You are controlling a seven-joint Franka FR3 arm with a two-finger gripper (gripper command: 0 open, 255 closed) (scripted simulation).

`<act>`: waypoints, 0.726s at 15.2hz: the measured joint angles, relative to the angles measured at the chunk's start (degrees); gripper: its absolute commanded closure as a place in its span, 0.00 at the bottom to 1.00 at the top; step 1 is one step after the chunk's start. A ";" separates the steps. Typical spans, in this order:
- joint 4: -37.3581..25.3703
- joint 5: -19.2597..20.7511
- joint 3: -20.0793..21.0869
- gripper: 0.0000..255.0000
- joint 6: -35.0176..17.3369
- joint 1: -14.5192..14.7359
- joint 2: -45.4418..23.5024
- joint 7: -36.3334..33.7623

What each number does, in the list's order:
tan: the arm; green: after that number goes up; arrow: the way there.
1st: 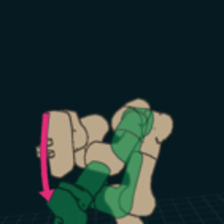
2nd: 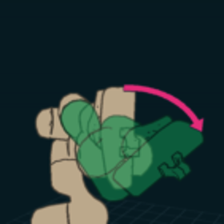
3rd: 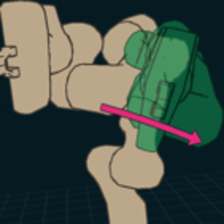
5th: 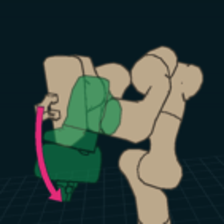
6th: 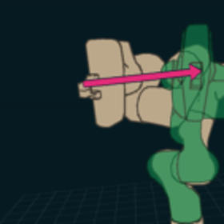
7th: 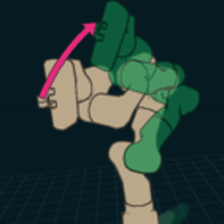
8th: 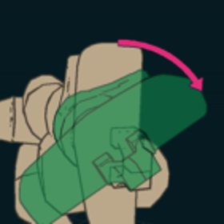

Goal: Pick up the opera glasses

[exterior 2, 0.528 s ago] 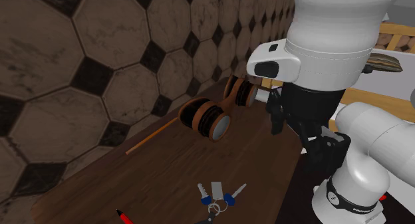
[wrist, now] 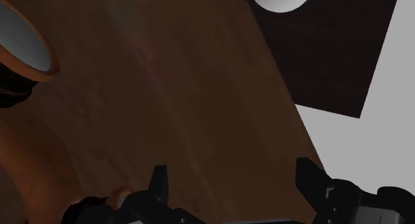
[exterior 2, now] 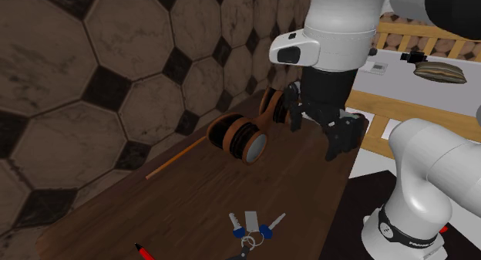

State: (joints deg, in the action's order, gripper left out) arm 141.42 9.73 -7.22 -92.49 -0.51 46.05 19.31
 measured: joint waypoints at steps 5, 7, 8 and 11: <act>-1.84 4.83 -8.83 0.00 -3.80 0.58 -1.65 14.55; -3.63 6.00 -12.28 0.00 -5.41 1.36 -3.42 20.19; -4.76 6.53 -14.18 0.00 -6.10 1.76 -4.42 23.18; -8.43 7.37 -20.02 0.00 -8.70 3.54 -8.28 32.21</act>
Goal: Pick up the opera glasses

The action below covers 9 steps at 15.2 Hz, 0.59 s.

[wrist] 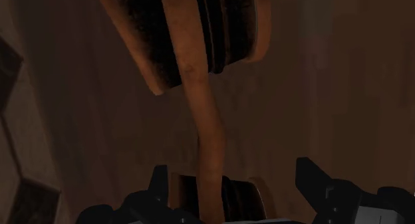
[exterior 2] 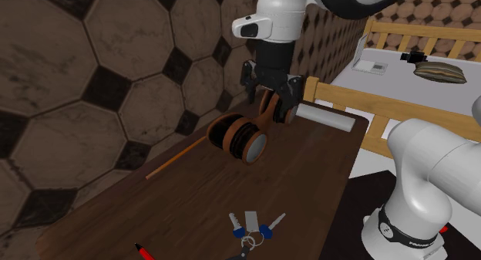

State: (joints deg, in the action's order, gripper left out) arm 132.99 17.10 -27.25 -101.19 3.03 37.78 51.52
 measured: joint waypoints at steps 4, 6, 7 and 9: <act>0.79 0.55 -2.50 0.00 -3.12 0.56 -1.53 3.06; 2.36 0.84 -2.92 0.00 -4.79 0.50 -1.61 3.05; 3.01 1.00 -3.18 0.00 -5.54 0.44 -1.69 3.10; 3.76 1.16 -3.42 0.00 -6.40 0.39 -1.78 3.10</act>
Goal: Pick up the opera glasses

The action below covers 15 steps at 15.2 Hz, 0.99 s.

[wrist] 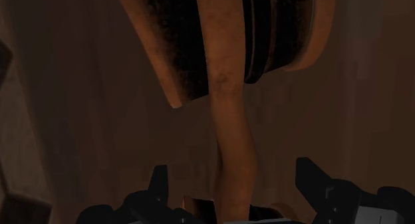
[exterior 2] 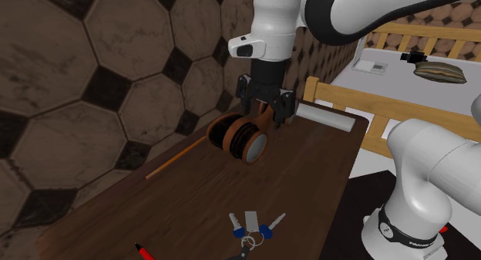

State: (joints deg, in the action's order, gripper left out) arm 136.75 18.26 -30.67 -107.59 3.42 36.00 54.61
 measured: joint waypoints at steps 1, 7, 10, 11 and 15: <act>0.18 0.05 -0.01 1.00 -0.11 -0.04 0.08 -0.01; 0.33 0.10 0.02 1.00 -0.23 -0.09 0.23 -0.04; 0.31 0.10 0.02 1.00 -0.21 -0.08 0.22 -0.03; 0.29 0.08 0.01 1.00 -0.22 -0.07 0.20 -0.01; -1.68 -0.31 0.38 1.00 1.82 0.09 0.11 0.19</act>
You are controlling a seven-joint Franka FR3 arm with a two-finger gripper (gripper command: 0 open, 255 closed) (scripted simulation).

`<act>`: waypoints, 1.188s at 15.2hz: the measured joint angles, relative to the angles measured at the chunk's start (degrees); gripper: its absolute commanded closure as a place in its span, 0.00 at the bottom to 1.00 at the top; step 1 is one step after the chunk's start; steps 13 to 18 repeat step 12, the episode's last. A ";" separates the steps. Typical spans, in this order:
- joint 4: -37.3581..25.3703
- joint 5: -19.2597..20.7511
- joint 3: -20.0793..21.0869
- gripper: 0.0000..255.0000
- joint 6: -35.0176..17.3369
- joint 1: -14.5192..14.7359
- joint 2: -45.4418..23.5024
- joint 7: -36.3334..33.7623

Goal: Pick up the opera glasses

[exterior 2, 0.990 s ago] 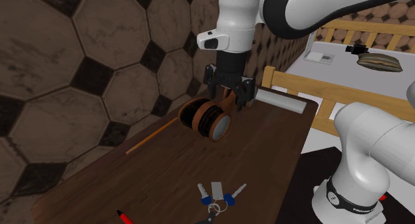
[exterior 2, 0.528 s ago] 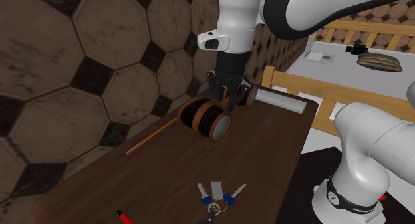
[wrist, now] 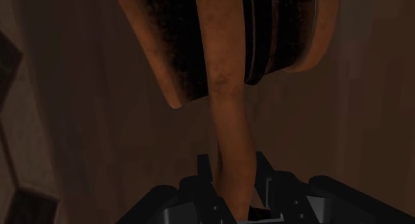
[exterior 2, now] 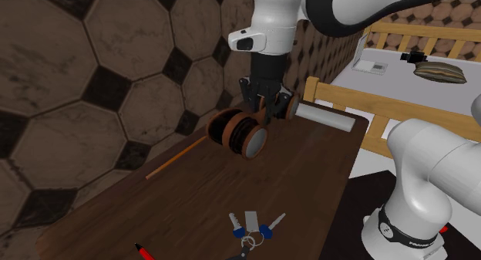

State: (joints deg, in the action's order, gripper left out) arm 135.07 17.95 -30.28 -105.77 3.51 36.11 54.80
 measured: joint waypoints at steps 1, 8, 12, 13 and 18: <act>-0.73 -0.16 0.23 1.00 0.80 0.06 0.06 0.00; -6.16 -1.17 1.52 1.00 6.18 0.50 -0.04 0.28; -9.23 -1.70 1.96 1.00 8.77 0.79 -0.53 0.53; -9.23 -1.70 1.96 1.00 8.77 0.79 -0.53 0.53; -9.23 -1.70 1.96 1.00 8.77 0.79 -0.53 0.53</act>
